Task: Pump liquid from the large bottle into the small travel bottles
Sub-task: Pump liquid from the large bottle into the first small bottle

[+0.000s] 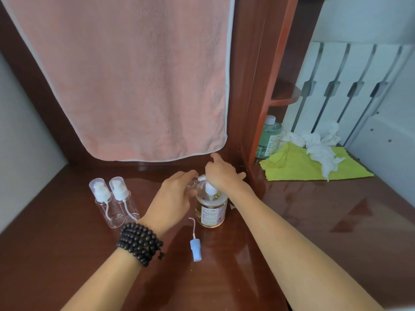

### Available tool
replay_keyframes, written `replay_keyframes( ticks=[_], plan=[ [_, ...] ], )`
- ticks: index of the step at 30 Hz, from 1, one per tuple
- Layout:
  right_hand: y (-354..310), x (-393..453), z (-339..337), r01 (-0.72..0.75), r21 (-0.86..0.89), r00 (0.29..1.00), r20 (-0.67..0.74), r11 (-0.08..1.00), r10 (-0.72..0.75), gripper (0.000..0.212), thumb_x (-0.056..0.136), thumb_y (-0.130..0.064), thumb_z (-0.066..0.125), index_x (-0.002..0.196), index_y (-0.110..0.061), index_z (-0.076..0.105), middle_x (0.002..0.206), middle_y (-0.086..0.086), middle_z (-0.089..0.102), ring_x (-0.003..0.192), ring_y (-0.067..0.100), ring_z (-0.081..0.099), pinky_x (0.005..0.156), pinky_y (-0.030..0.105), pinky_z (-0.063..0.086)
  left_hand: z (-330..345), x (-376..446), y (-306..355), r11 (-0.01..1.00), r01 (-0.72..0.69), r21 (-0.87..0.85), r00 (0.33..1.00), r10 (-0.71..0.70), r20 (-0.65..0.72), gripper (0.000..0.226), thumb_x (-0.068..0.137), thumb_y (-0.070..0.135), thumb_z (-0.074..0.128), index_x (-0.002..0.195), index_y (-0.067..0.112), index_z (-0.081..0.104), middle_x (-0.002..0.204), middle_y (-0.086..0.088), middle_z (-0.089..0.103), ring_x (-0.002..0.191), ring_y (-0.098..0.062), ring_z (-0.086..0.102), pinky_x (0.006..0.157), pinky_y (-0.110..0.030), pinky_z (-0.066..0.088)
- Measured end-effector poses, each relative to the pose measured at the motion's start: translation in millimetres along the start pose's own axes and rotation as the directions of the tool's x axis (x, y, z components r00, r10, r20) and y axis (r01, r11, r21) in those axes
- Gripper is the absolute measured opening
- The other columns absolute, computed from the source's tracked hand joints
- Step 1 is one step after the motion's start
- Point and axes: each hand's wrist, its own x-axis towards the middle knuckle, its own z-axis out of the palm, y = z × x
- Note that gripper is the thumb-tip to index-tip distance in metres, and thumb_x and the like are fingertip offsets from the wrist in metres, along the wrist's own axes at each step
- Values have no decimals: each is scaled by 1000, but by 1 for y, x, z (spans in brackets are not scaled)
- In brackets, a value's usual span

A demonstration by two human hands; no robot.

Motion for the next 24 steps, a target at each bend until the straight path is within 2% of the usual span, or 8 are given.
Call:
replay_keyframes(
  ticks=[4, 8, 10, 13, 15, 17, 21, 24],
  plan=[
    [-6, 1, -9, 60, 34, 997, -52, 998, -58, 48, 105, -34, 26, 151, -23, 36, 138, 11, 58, 134, 38, 45, 104, 55, 21, -10, 6, 1, 1000, -22, -1, 1000, 22, 4, 41, 87, 4, 65, 125, 17, 59, 100, 4, 59, 92, -10, 57, 80, -11, 38],
    [-6, 5, -10, 74, 26, 996, -48, 997, -73, 47, 101, -31, 29, 147, -25, 37, 130, 9, 60, 129, 37, 48, 97, 55, 21, -12, 8, 3, 999, -28, 24, 1000, 28, 11, 44, 89, 4, 64, 131, 11, 56, 108, 0, 62, 101, -13, 58, 84, -11, 36],
    [-3, 5, -5, 48, 62, 999, -5, 997, -48, 51, 98, -25, 30, 149, -29, 38, 132, 9, 60, 131, 37, 47, 96, 55, 19, -8, 7, 1, 1000, -19, 23, 1000, 19, 4, 43, 87, 2, 65, 129, 11, 58, 106, 0, 63, 100, -15, 59, 84, -14, 38],
    [2, 3, 0, 9, 91, 999, 46, 996, -13, 63, 100, -22, 28, 159, -42, 29, 152, 8, 51, 143, 35, 37, 113, 57, 13, 1, 4, -2, 999, -7, 41, 1000, 6, 15, 36, 85, 1, 65, 118, 13, 60, 94, 7, 58, 92, -17, 60, 78, -21, 40],
    [3, 3, 3, 2, 84, 999, 38, 996, -6, 60, 103, -24, 26, 160, -46, 28, 156, 7, 47, 145, 33, 35, 114, 57, 13, 3, 2, -2, 999, -4, 38, 1000, 3, 22, 32, 85, 1, 65, 112, 15, 60, 92, 7, 59, 89, -17, 60, 76, -27, 46],
    [3, 3, 3, 17, 68, 1000, 3, 998, -17, 56, 105, -29, 24, 158, -45, 32, 153, 6, 50, 143, 33, 38, 112, 56, 16, 0, 2, -1, 999, -10, 30, 1000, 10, 22, 32, 84, 1, 65, 112, 16, 60, 93, 5, 62, 89, -16, 60, 78, -32, 49],
    [-2, 7, -6, 60, 82, 997, -44, 995, -56, 51, 104, -41, 23, 150, -30, 40, 135, 8, 61, 132, 36, 47, 105, 58, 20, -9, 6, 5, 1000, -20, -3, 1000, 20, -1, 36, 87, 3, 64, 122, 13, 59, 102, 1, 64, 93, -12, 61, 82, -24, 45],
    [-4, 8, -6, 61, 65, 998, -38, 996, -58, 47, 102, -38, 23, 142, -26, 44, 127, 10, 62, 126, 37, 49, 99, 57, 21, -12, 7, 7, 999, -38, 8, 999, 38, 3, 35, 87, 1, 64, 120, 10, 59, 102, -3, 64, 96, -21, 64, 85, -35, 51]
  ],
)
